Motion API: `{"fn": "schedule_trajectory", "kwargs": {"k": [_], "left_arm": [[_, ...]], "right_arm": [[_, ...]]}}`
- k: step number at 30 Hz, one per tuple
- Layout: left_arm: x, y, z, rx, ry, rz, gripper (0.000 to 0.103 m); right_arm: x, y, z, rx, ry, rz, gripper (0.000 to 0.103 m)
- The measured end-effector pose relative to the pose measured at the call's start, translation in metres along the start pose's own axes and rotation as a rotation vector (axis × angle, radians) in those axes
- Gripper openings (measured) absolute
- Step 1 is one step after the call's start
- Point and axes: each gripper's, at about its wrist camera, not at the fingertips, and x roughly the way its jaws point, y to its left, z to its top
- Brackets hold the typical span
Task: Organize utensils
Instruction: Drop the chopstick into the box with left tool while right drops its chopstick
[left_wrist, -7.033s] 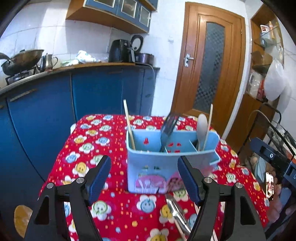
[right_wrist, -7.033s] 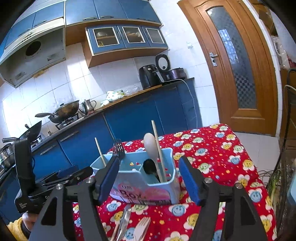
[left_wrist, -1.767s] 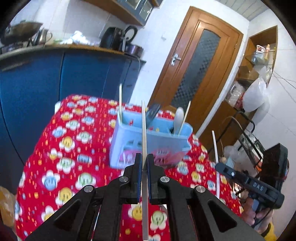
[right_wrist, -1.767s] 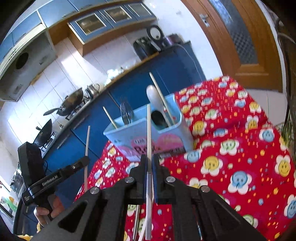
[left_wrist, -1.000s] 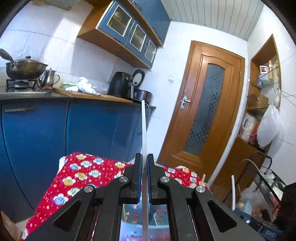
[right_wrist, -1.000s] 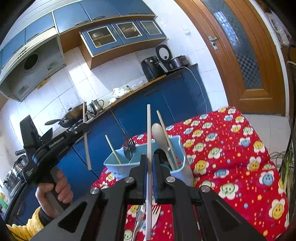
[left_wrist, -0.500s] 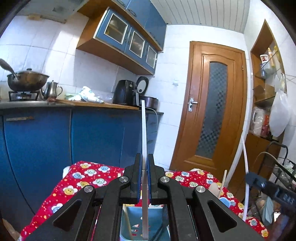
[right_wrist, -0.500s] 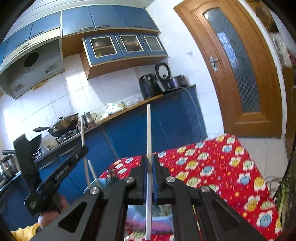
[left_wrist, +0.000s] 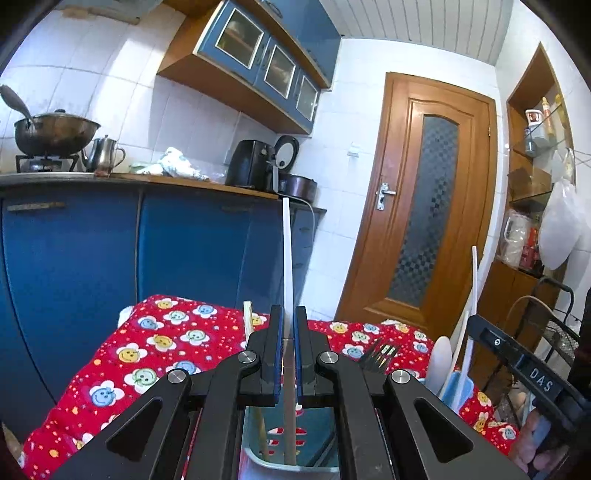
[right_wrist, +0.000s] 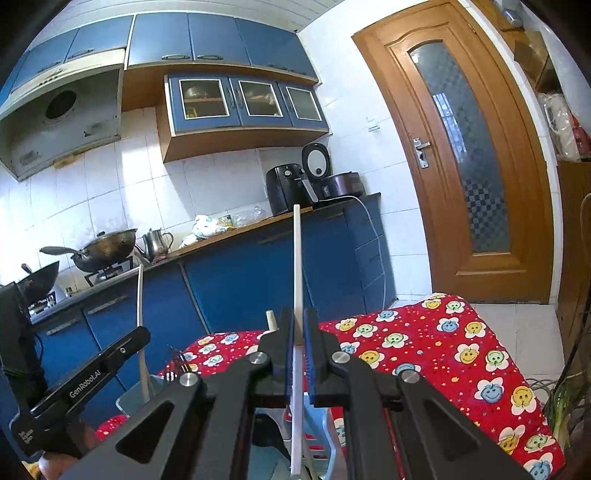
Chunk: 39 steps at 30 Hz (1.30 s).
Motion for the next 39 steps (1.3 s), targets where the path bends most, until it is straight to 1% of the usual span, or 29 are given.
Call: {"fn": "schedule_trajectory", "kwargs": {"k": [3,11,12,13,14,16,19,20,25,29,36,39], "left_arm": [[0.0,0.002,-0.002,-0.003,0.004,0.001,0.005],[0.003,0.004,-0.006,-0.012,0.021,0.005,0.005],[0.003,0.005,-0.006,-0.016,0.022,0.007,0.007],[0.003,0.005,-0.006,-0.019,0.023,0.008,0.012],[0.003,0.006,-0.006,-0.027,0.026,0.001,0.014],[0.003,0.006,-0.006,-0.035,0.033,-0.011,0.022],[0.003,0.002,-0.007,-0.024,0.041,-0.025,0.031],[0.003,0.001,-0.007,-0.02,0.042,-0.027,0.035],[-0.002,-0.006,-0.007,-0.001,0.039,-0.03,0.045],[-0.005,-0.009,-0.004,0.008,0.044,-0.023,0.048],[-0.016,-0.012,0.004,0.01,0.061,-0.012,0.05],[-0.025,-0.01,0.006,0.007,0.075,-0.005,0.051]], "right_arm": [[0.004,0.003,-0.005,-0.026,0.02,-0.003,0.007],[0.006,0.002,-0.01,-0.025,0.054,-0.003,0.007],[0.006,0.002,-0.01,-0.021,0.055,-0.003,0.007],[0.007,0.002,-0.01,-0.018,0.057,-0.004,0.008],[0.007,0.002,-0.011,-0.016,0.06,-0.005,0.009],[0.006,0.001,-0.011,-0.006,0.061,0.001,0.016],[0.005,0.0,-0.011,0.006,0.059,0.008,0.024],[0.005,0.0,-0.011,0.007,0.058,0.009,0.024],[0.0,0.0,-0.008,0.013,0.047,0.019,0.025],[-0.005,-0.001,-0.005,0.028,0.044,0.026,0.025],[-0.012,0.002,0.0,0.034,0.054,0.02,0.027],[-0.016,0.003,0.002,0.047,0.071,0.015,0.03]]}}
